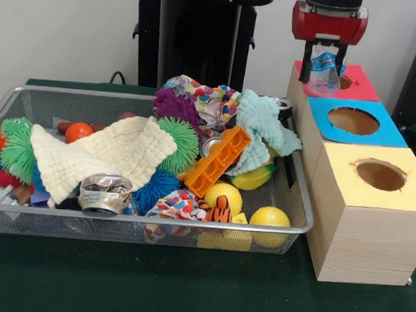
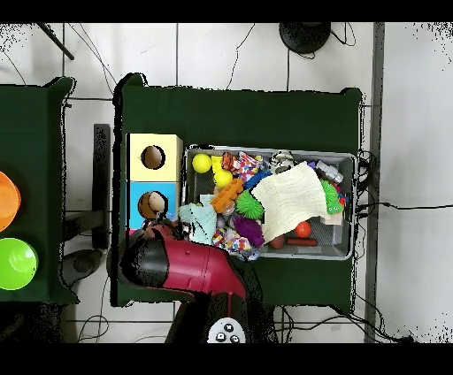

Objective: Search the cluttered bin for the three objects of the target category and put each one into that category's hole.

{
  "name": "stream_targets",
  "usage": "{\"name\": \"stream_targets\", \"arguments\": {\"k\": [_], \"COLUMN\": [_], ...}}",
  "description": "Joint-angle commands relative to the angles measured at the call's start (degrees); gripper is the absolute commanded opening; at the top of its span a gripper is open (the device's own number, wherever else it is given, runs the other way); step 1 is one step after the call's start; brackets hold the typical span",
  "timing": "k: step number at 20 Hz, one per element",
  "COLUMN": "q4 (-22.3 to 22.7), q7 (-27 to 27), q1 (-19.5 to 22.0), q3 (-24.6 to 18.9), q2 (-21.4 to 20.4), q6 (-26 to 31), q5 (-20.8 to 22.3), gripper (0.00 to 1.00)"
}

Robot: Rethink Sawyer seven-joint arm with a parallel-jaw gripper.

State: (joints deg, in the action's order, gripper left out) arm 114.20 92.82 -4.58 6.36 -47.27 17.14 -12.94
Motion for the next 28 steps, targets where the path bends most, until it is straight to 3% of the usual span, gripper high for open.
{"name": "stream_targets", "arguments": {"k": [1, 16, 22, 28], "q4": [0.52, -0.93, 1.82, 1.39], "q7": [12.54, 15.91, 14.97, 14.14], "q1": [-1.4, -8.3, -5.15, -2.66], "q3": [-3.94, -2.3, -4.33, -6.17], "q2": [5.2, 9.94, 11.92, 14.34], "q6": [-9.67, -15.11, -21.47, -23.75], "q5": [0.61, -6.53, -4.27, -3.21], "gripper": [0.0, 0.0, 0.0, 0.0]}}
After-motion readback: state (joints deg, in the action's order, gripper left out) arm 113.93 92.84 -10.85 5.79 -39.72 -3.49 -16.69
